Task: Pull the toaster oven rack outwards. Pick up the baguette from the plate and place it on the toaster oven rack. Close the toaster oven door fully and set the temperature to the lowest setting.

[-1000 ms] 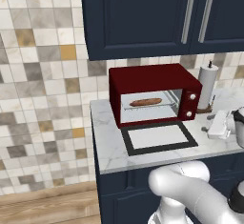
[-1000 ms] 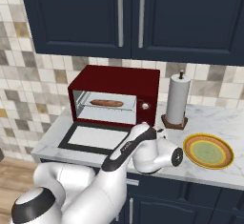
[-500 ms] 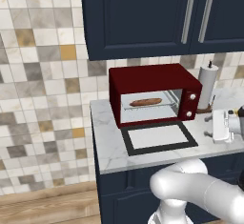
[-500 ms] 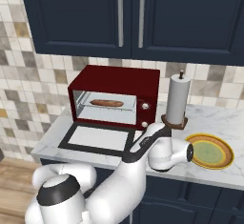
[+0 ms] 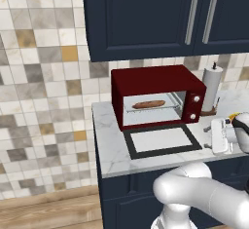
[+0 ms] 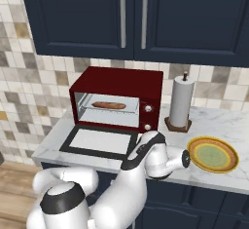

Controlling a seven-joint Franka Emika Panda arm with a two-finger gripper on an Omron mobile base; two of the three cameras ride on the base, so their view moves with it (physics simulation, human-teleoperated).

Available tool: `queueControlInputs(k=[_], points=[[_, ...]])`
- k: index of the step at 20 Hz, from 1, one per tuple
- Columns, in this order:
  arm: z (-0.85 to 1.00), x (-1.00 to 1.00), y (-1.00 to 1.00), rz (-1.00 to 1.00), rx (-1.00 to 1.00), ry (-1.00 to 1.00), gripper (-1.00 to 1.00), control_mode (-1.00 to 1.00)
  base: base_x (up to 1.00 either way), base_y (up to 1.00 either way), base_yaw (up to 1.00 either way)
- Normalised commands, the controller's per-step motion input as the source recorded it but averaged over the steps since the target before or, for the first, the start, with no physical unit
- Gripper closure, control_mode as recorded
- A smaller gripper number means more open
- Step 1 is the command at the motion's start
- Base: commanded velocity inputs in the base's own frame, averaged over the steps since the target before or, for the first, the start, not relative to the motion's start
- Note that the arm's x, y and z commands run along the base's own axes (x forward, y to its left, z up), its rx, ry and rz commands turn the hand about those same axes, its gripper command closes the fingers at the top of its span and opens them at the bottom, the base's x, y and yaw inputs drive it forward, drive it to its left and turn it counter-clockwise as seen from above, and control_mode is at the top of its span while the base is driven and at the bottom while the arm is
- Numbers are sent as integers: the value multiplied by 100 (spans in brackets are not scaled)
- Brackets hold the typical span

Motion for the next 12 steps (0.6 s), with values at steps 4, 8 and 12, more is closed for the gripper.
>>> queueControlInputs(k=[4, 8, 12], points=[[-32, 0, -14, 0, -3, 1, -100, -100, 0, 0, 0], [-34, 0, -13, 0, 1, 2, -100, -100, 0, 0, 0], [-37, 0, -6, 0, 2, 11, -100, -100, 0, 0, 0]])
